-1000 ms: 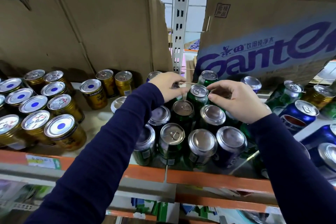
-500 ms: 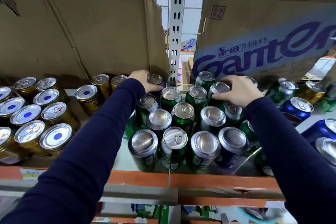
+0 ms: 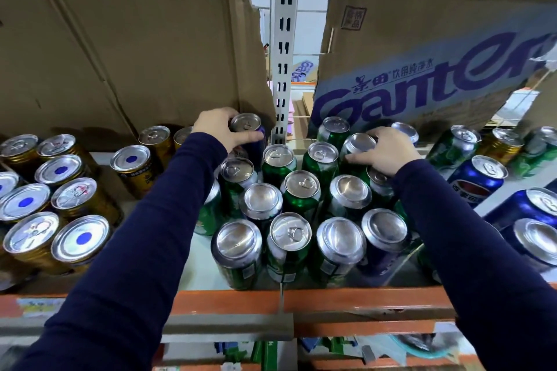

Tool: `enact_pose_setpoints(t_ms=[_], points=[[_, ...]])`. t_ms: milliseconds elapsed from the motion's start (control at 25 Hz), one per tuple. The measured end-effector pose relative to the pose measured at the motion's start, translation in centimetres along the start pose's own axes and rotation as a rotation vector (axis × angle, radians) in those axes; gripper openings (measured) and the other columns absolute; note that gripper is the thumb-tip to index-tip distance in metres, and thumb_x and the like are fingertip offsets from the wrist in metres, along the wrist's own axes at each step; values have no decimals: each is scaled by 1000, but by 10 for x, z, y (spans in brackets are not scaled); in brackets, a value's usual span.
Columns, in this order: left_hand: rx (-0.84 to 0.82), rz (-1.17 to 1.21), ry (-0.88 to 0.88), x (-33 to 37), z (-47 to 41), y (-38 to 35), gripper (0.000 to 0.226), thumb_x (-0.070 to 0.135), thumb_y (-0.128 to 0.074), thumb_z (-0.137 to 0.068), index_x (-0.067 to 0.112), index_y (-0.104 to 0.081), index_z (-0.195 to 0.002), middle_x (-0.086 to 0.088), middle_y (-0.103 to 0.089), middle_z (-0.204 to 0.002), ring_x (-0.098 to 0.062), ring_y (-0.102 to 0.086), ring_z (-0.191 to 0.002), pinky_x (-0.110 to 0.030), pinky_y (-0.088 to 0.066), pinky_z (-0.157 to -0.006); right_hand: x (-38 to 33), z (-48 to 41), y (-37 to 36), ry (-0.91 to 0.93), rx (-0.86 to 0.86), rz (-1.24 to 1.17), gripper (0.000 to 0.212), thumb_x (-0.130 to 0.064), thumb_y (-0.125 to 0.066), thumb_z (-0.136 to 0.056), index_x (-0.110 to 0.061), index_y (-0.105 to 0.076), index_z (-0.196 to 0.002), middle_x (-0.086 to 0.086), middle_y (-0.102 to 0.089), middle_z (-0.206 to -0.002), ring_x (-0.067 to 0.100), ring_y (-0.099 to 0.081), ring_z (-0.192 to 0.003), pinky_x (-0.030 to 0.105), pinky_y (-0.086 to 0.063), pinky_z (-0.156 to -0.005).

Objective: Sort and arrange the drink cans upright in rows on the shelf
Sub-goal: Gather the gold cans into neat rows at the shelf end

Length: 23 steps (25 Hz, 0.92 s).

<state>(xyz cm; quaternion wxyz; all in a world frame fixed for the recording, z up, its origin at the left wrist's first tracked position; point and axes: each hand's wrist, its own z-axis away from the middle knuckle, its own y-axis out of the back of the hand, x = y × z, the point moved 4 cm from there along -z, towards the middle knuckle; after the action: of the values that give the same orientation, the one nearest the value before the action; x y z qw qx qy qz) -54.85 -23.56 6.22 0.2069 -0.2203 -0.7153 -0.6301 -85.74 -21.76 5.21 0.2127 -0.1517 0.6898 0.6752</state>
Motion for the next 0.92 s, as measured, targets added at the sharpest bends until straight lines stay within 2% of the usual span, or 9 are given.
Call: enact_pose_setpoints(t_ms=[120,240,360,440,520,600,720,800,920], points=[[92,97,-11,6,6,10,56,57,-73,-68,13,-64,-101,-1,-65,-94,-18,-58,-88,-28,-46,-75,-2,1,0,12,5,-16,70,-44,-82,-66,-4,-60,-118,13,-64,-107,25,-56,-94,29,-40,-75],[162,127,-48,15,11,18,55,59,-71,-69,15,-63,-101,2,-65,-94,-14,-57,-87,-24,-42,-72,-8,4,-2,55,-31,36,63,-40,-82,-66,-5,-62,-114,14,-65,-107,25,-55,-93,32,-42,-76],[221,182,-115,25,17,24,49,57,-72,-69,16,-63,-95,5,-66,-89,-12,-59,-85,-24,-47,-73,-13,8,-1,91,-100,53,67,-40,-79,-70,-5,-57,-123,13,-62,-117,26,-55,-105,30,-40,-81],[267,210,-166,33,20,27,49,57,-73,-68,17,-63,-94,5,-66,-89,-13,-60,-85,-29,-50,-78,-10,11,4,90,-130,11,66,-43,-74,-76,-7,-55,-128,10,-61,-120,22,-55,-104,27,-39,-83],[303,236,-220,43,21,27,52,60,-72,-66,19,-62,-94,6,-67,-90,-13,-61,-86,-35,-52,-79,-3,14,17,82,-48,-70,57,-40,-70,-81,-9,-58,-127,7,-63,-119,15,-55,-100,24,-39,-84],[318,267,-262,58,21,26,55,64,-72,-62,22,-61,-96,7,-66,-92,-14,-61,-86,-38,-54,-79,9,15,39,74,122,-125,45,-33,-71,-82,-11,-64,-120,5,-66,-114,16,-59,-102,22,-39,-84],[310,311,-309,83,22,20,57,65,-72,-61,21,-62,-97,9,-66,-90,-12,-62,-85,-36,-55,-78,33,9,66,31,299,-104,50,-31,-75,-78,-8,-62,-120,10,-65,-113,25,-60,-104,24,-40,-83],[308,331,-326,102,24,13,54,61,-74,-64,20,-63,-97,10,-65,-88,-10,-62,-82,-31,-54,-77,48,-2,67,-3,216,-13,57,-34,-74,-79,-4,-57,-125,15,-62,-118,28,-58,-107,26,-39,-82],[305,328,-330,132,25,1,48,57,-74,-67,21,-65,-98,13,-64,-87,-5,-59,-79,-15,-48,-71,67,-20,50,-14,2,107,54,-35,-73,-80,-5,-56,-121,18,-62,-118,32,-58,-105,27,-36,-77]])
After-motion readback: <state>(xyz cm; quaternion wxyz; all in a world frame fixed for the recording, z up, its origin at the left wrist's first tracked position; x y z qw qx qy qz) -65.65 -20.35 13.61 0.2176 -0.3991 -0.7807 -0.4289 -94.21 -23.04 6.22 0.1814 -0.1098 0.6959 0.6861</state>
